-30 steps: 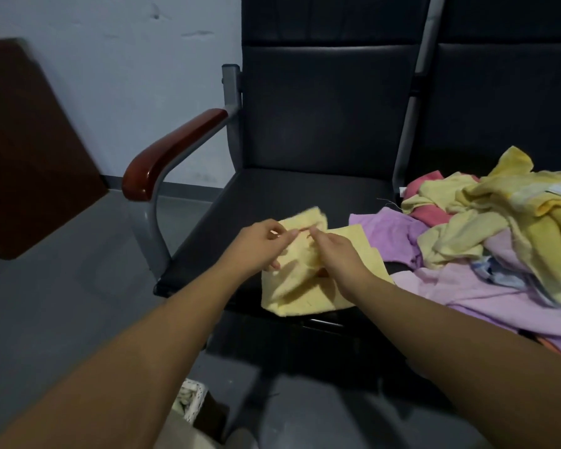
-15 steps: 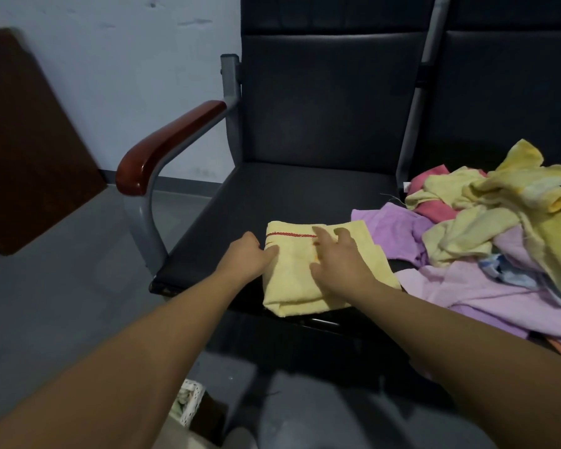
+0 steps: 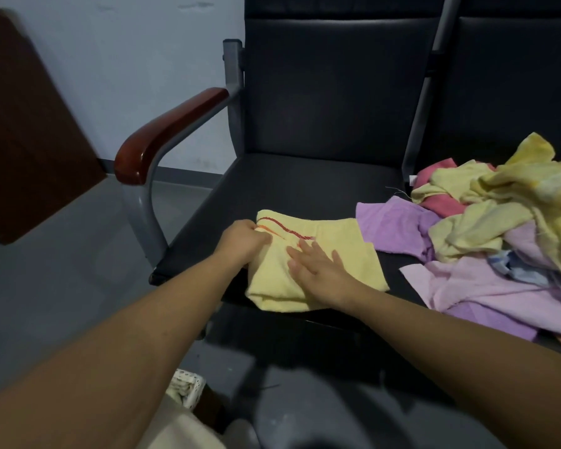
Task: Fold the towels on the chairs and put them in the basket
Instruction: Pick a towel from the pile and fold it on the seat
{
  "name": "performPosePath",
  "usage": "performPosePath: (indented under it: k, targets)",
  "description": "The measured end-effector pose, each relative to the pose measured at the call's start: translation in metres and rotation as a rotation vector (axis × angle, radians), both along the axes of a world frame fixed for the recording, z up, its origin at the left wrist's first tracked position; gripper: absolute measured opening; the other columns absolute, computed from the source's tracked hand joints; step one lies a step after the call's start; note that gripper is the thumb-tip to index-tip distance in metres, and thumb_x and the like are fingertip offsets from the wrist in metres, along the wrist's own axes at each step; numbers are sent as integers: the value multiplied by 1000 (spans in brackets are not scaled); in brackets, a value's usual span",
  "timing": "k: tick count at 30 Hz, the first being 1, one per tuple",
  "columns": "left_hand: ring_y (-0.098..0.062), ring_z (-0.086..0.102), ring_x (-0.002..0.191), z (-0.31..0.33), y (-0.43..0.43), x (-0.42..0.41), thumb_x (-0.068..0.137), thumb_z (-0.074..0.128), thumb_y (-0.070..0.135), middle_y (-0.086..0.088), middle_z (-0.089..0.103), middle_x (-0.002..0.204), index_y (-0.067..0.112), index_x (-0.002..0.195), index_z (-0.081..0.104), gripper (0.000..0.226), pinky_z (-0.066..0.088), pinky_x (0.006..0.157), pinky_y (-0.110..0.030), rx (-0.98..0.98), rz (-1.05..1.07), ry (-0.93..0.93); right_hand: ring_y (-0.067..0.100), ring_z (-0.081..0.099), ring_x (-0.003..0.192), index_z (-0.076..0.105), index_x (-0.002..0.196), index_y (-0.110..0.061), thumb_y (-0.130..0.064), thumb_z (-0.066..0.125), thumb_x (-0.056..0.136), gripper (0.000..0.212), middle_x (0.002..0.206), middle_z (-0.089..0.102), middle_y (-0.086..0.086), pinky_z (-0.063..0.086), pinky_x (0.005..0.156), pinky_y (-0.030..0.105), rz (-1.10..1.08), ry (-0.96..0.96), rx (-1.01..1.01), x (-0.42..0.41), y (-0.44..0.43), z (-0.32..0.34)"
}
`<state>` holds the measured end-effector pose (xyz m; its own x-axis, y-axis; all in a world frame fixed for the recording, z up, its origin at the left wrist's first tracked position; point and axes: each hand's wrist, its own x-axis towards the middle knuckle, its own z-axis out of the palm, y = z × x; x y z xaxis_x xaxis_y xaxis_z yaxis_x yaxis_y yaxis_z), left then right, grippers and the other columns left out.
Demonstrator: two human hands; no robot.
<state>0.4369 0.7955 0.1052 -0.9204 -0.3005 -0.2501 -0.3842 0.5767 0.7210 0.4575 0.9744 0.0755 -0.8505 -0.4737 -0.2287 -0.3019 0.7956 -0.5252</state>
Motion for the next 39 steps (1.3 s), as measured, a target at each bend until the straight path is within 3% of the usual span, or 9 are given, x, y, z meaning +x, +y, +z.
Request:
performPosePath:
  k: [4,6,8,10,14,21,28,35,39]
  targets:
    - [-24,62,90,20,-2,4,90,65,27,-6,65,92,7,101,67,23,47,70,-34,33,101,153,16,48,134,49,144,-18,-66,27,99,69,149,50,2,38,107,33,-408,-576,-761,-10,-15,17]
    - [-18,63,82,30,13,9,91,68,32,-3,67,90,9,104,68,27,46,65,-29,205,30,185,23,60,120,54,133,-8,-67,27,99,74,134,63,15,48,92,33,-509,-777,-1067,-15,-9,22]
    - [-22,70,81,40,30,11,94,67,34,-6,72,93,7,111,68,31,53,70,-30,476,-95,144,32,64,116,56,131,-2,-71,30,96,82,125,66,22,49,101,43,-555,-868,-1205,-19,4,24]
    - [-28,74,83,44,40,10,99,61,31,-9,75,95,8,111,66,26,57,72,-33,616,-153,148,33,67,112,62,127,-4,-69,45,93,75,119,70,20,50,101,48,-576,-846,-1198,-21,14,28]
    - [-20,70,77,32,31,3,100,56,23,-9,73,98,14,102,65,13,60,72,-32,343,-21,191,25,72,95,65,114,-8,-25,68,93,26,107,74,10,58,86,41,-599,-509,-784,-19,18,33]
    - [-23,66,99,-1,22,1,87,69,48,-5,65,116,12,137,51,64,59,78,-37,251,35,-181,30,61,106,47,128,-10,-1,57,88,42,118,61,11,52,95,49,-761,-605,-761,-18,18,25]
    - [-26,69,98,-5,36,-1,75,81,47,-6,69,111,13,122,57,63,56,92,-45,406,35,-210,28,69,99,59,116,-12,-35,55,101,28,110,70,8,56,89,45,-800,-637,-865,-16,16,24]
    - [-23,72,100,-5,26,-3,87,75,31,-3,74,112,22,125,60,42,57,93,-47,696,43,10,17,68,87,61,98,-17,-29,53,103,16,97,71,2,53,66,32,-709,-467,-858,-14,6,29]
    - [-22,72,100,13,2,4,89,73,32,-1,72,113,25,126,57,41,58,90,-48,742,107,180,14,65,95,59,103,-22,-38,55,100,17,107,67,-1,52,73,29,-566,-250,-809,-16,-19,43]
